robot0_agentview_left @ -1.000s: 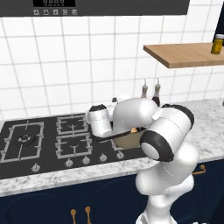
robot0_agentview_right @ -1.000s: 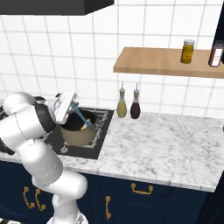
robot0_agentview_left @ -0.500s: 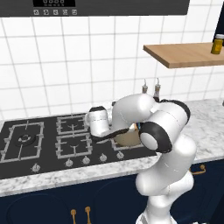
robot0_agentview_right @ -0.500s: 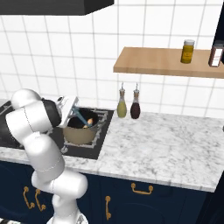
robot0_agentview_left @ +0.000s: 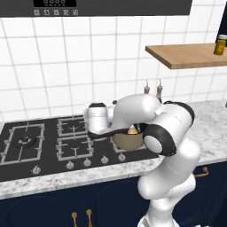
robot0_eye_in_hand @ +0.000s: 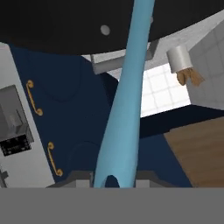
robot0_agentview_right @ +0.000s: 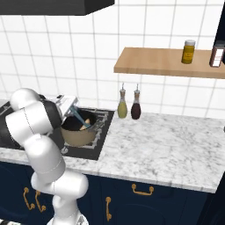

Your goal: Put the sweet potato and squash in the pot. Retrieve the spatula and lightly stir the vegetables in the pot.

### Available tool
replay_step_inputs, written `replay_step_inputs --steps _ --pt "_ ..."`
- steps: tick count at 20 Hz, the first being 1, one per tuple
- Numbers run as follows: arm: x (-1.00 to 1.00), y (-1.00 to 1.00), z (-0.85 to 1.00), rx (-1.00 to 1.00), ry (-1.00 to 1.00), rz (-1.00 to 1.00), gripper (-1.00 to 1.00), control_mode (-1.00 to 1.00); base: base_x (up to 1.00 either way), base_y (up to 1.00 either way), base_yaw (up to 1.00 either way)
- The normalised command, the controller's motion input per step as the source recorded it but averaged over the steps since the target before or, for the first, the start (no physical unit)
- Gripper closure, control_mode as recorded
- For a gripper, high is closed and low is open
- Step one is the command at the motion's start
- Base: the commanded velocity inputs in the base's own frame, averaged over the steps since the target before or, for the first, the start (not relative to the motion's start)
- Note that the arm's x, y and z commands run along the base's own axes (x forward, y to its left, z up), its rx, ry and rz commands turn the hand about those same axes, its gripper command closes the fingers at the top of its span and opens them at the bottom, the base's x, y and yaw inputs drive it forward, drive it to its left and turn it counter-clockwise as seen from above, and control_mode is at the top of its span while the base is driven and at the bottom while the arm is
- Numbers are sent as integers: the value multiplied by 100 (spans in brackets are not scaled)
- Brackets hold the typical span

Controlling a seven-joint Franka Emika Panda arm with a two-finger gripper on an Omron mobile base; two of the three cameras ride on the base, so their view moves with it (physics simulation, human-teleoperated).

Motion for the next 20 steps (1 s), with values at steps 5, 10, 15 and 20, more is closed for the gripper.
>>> replay_step_inputs --steps 5,10,15,20 --pt "-13 3 16 17 23 0 100 -100 0 0 0" --pt "-27 0 49 14 20 0 100 -100 0 0 0" --pt "-2 0 59 8 6 -4 100 -100 0 0 0" --pt "-3 4 2 7 26 -13 100 -100 0 0 0"
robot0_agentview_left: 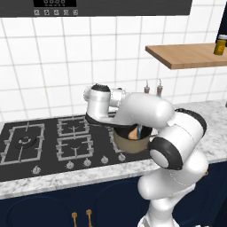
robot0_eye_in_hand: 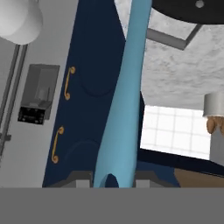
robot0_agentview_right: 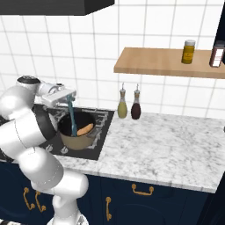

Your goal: Put the sweet potato and squash in the pot. Retrieve the spatula and lightly stir the vegetables in the pot.

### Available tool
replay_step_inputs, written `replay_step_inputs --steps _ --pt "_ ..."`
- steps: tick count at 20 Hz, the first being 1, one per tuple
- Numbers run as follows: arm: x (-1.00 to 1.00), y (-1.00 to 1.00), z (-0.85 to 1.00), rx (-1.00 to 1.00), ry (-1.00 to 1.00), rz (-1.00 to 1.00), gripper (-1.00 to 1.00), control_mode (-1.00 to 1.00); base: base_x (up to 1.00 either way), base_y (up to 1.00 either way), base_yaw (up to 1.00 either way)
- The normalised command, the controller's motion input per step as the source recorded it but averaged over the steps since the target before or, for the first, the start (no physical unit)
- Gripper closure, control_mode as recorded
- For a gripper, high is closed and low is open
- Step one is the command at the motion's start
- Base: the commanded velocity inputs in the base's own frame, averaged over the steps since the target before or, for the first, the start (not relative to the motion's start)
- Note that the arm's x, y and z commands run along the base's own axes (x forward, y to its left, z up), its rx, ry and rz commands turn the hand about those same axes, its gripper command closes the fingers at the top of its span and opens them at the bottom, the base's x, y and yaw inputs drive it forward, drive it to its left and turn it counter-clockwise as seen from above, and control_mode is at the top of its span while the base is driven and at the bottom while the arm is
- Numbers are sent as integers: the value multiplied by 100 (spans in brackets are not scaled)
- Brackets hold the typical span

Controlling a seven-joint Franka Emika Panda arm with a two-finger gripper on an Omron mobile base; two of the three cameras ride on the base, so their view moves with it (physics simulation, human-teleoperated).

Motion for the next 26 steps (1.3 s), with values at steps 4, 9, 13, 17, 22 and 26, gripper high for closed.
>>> replay_step_inputs --steps 4,9,13,17,22,26 --pt "29 16 -12 7 12 -17 100 -100 0 0 0" --pt "64 1 -62 7 0 -14 100 -100 0 0 0" --pt "78 1 -54 8 0 4 100 -100 0 0 0" --pt "58 0 -67 9 2 20 100 -100 0 0 0" --pt "4 -8 -3 18 0 26 100 -100 0 0 0" --pt "-41 -21 18 42 0 29 100 -100 0 0 0"
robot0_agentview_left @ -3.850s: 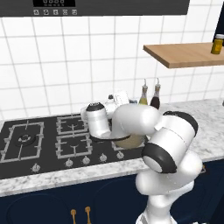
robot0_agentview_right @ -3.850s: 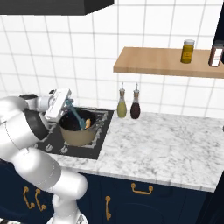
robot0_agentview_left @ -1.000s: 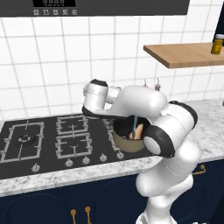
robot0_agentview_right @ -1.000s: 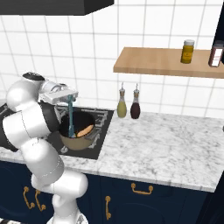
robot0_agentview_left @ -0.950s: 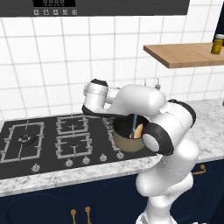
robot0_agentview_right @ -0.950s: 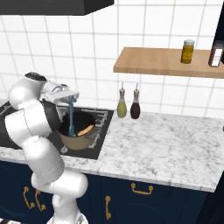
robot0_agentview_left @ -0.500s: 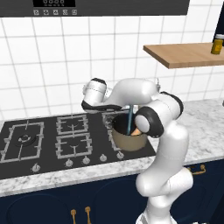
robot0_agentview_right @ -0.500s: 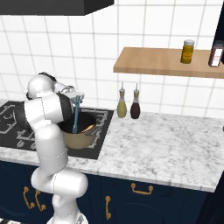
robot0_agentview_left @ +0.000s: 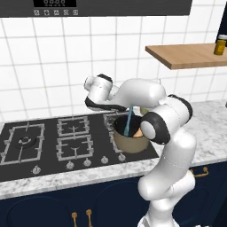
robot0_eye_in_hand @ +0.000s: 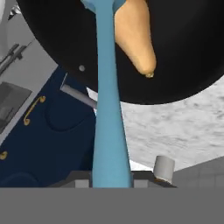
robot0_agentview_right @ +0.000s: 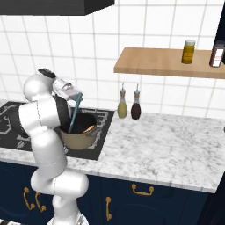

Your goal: Put the sweet potato and squash in the pot. Retrieve the spatula and lightly stir the vegetables in the pot.

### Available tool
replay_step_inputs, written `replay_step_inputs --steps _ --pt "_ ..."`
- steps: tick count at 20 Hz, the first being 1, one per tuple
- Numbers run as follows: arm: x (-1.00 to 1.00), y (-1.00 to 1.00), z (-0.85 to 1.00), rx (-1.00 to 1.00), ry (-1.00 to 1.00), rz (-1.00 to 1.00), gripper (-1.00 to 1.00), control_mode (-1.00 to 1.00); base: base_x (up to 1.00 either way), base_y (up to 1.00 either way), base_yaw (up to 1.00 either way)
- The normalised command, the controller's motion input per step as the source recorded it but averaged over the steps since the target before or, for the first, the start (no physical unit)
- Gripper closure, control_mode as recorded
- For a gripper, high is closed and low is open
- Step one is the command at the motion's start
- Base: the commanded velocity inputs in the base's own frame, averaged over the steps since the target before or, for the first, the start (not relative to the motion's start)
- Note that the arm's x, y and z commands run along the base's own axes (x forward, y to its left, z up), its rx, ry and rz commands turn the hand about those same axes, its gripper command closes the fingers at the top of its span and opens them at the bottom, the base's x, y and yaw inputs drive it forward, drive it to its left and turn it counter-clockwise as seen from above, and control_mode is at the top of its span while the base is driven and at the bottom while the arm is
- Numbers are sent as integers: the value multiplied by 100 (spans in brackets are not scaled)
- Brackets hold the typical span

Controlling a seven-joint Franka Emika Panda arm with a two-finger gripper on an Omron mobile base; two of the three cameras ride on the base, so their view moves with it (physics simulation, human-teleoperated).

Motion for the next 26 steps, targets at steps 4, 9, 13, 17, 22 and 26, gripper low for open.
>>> replay_step_inputs --steps 4,9,13,17,22,26 --pt "-2 -12 -30 42 0 25 100 -100 0 0 0" --pt "48 0 -97 13 -3 19 100 -100 0 0 0" --pt "69 0 -100 0 -19 12 100 -100 0 0 0" --pt "58 -2 -44 -4 -35 13 100 -100 0 0 0" --pt "24 -3 -1 -8 -33 13 100 -100 0 0 0" --pt "0 -6 40 0 -21 13 100 -100 0 0 0"
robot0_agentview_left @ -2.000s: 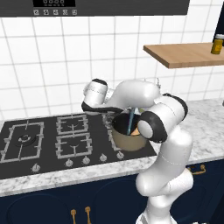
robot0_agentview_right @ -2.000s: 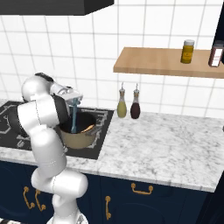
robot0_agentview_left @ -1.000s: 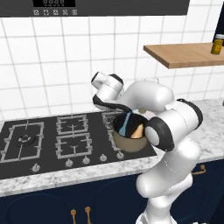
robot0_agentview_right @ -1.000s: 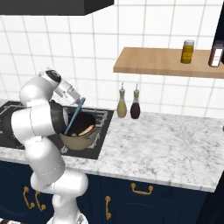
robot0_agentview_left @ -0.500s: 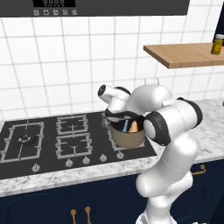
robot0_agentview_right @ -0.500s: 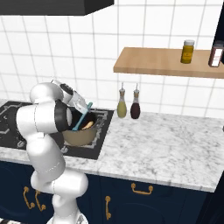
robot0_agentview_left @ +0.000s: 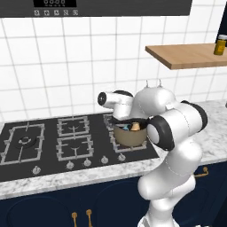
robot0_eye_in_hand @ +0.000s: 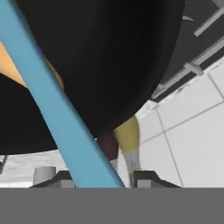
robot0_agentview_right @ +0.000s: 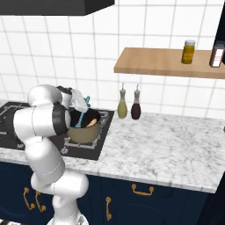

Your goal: Put the sweet potato and squash in the pot. Retrieve the spatula and lightly stir the vegetables in the pot.

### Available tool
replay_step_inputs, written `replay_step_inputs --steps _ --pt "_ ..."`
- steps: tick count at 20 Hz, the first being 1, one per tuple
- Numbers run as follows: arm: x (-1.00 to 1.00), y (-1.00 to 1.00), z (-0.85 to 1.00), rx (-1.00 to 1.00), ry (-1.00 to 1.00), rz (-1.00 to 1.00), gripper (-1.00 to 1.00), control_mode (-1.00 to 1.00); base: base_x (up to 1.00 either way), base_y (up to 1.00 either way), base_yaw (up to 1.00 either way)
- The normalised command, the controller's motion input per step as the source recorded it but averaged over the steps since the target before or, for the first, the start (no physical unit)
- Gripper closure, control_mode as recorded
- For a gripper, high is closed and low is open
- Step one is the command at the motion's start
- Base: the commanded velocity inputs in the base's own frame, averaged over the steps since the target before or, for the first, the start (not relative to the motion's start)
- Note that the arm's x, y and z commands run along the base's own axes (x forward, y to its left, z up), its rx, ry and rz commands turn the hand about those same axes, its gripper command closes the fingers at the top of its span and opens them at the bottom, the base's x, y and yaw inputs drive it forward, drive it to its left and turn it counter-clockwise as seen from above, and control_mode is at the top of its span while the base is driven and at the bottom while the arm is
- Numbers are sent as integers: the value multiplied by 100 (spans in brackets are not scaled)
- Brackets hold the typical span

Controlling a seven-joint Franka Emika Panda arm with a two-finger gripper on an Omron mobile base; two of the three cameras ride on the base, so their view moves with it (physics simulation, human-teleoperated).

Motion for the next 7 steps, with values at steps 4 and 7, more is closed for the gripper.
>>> replay_step_inputs --steps 4,7 --pt "0 0 77 0 -9 8 100 -100 0 0 0" --pt "-11 0 61 1 0 8 100 -100 0 0 0"
